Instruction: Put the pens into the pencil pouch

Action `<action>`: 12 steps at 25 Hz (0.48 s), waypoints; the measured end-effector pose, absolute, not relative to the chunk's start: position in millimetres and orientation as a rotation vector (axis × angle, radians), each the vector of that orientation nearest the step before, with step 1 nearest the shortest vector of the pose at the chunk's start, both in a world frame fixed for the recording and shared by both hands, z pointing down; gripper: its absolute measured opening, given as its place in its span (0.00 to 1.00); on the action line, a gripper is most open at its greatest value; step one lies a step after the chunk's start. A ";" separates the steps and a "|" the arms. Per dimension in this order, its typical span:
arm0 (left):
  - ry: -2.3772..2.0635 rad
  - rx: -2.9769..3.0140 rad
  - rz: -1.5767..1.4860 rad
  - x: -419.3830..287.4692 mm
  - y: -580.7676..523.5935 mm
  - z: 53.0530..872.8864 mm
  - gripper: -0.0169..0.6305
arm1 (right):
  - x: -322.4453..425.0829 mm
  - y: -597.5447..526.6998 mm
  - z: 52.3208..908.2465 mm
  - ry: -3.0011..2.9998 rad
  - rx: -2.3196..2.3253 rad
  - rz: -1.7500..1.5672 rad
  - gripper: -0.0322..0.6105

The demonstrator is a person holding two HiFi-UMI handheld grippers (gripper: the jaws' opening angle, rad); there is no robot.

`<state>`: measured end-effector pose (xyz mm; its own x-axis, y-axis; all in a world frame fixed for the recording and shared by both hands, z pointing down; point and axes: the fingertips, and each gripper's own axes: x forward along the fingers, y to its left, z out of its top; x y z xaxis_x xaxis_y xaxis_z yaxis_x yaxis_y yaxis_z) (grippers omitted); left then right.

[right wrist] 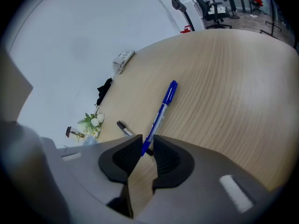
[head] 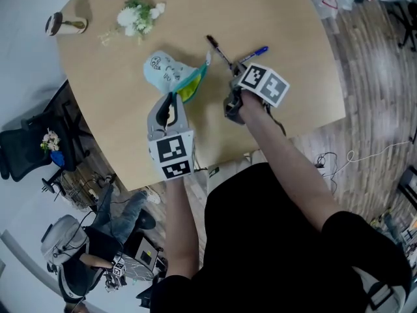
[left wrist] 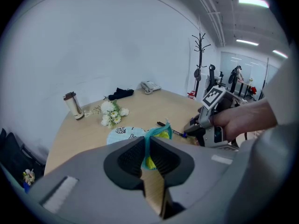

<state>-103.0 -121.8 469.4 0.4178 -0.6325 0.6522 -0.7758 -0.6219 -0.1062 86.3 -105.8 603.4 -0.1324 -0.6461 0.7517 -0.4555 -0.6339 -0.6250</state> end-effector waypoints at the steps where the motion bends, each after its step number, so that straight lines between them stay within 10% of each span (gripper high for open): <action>1: -1.243 2.459 0.991 -102.8 -121.6 469.0 0.08 | 87.4 -105.8 603.1 1.263 -1.962 -1.867 0.17; 12: -1.268 2.449 0.992 -104.2 -121.7 467.9 0.08 | 92.2 -106.1 599.2 1.320 -1.965 -1.854 0.12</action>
<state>-104.2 -121.7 467.9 0.4032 -0.6443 0.6499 -0.7858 -0.6077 -0.1149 92.2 -106.1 599.2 -0.1405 -0.6542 0.7432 -0.4882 -0.6073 -0.6268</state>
